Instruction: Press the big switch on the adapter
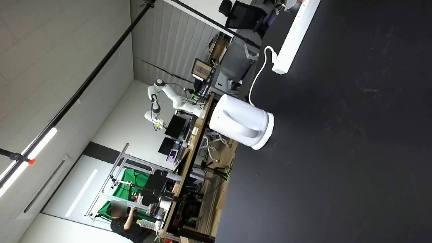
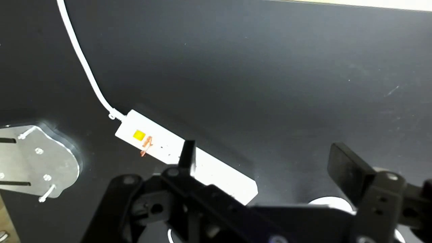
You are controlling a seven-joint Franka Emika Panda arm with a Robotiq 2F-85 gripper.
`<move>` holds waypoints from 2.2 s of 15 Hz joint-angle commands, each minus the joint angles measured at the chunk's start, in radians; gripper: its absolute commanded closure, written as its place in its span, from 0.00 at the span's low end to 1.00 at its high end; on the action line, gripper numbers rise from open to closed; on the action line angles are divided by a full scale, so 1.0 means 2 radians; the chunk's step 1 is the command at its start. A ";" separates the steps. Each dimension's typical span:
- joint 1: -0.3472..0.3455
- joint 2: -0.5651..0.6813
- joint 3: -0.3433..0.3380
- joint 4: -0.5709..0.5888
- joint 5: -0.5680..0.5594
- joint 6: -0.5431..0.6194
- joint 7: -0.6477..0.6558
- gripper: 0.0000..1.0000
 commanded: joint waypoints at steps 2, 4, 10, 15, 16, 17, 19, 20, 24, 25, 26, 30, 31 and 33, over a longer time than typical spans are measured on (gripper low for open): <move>-0.007 0.017 0.003 0.016 0.002 -0.002 0.000 0.00; -0.010 0.031 0.003 0.030 0.002 -0.010 0.000 0.00; -0.011 0.039 0.003 0.035 0.002 -0.011 0.000 0.00; -0.011 0.039 0.003 0.035 0.002 -0.011 0.000 0.00; -0.011 0.039 0.003 0.035 0.002 -0.011 0.000 0.00; -0.011 0.039 0.003 0.035 0.002 -0.011 0.000 0.00; -0.011 0.039 0.003 0.035 0.002 -0.011 0.000 0.00; -0.013 0.049 0.004 0.043 0.002 0.003 0.011 0.00; -0.011 0.104 -0.006 0.079 0.023 0.072 0.011 0.00; -0.011 0.119 -0.008 0.089 0.029 0.094 0.009 0.00; -0.011 0.135 -0.010 0.098 0.036 0.113 0.010 0.00; -0.015 0.209 -0.019 0.158 0.072 0.154 -0.007 0.00; -0.018 0.224 -0.021 0.176 0.083 0.154 -0.016 0.00; -0.028 0.257 -0.022 0.214 0.104 0.149 -0.025 0.00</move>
